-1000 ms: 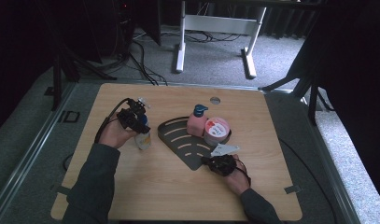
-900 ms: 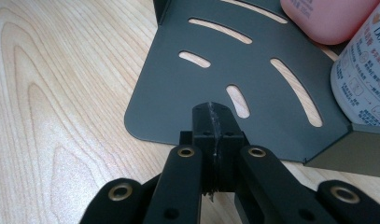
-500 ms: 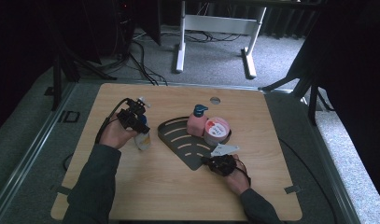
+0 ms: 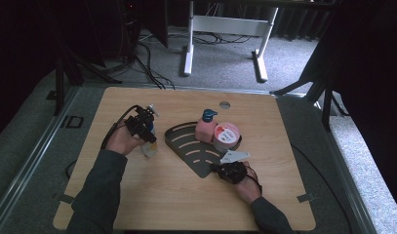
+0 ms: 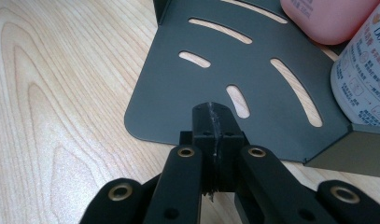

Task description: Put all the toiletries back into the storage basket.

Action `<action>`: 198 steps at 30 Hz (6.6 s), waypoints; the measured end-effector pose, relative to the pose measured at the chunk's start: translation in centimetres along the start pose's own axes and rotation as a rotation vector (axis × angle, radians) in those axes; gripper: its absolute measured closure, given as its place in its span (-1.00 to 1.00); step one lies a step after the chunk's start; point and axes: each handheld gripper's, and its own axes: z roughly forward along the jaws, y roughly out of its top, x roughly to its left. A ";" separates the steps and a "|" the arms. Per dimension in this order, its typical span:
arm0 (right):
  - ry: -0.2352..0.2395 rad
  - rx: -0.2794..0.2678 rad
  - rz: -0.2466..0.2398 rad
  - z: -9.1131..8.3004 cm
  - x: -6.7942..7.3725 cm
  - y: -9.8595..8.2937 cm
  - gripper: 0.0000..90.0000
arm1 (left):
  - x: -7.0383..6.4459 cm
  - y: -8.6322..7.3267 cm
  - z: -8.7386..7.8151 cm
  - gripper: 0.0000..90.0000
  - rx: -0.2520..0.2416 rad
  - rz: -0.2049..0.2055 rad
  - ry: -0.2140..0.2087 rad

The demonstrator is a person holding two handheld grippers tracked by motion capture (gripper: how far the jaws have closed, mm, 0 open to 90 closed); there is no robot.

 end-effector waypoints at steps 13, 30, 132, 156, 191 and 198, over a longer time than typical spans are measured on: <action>0.000 0.000 -0.001 0.0 0.0 0.0 1.00 | 0.2 0.1 0.5 0.13 0.010 -0.001 -0.011; 0.000 0.000 0.000 0.0 0.0 0.0 1.00 | 0.2 -0.1 0.4 0.23 0.013 0.012 -0.035; 0.003 0.000 -0.001 0.0 0.0 0.0 1.00 | -12.1 5.2 0.2 0.23 -0.053 0.338 -0.180; 0.004 -0.001 -0.001 0.0 0.0 0.0 1.00 | -11.3 7.0 0.6 0.23 -0.059 0.299 -0.161; 0.003 -0.002 -0.002 0.0 -0.1 0.0 1.00 | -7.0 9.0 1.1 0.23 -0.080 0.171 -0.065; 0.003 -0.002 -0.002 0.0 -0.1 0.0 1.00 | -6.7 9.1 1.5 0.23 -0.085 0.152 -0.045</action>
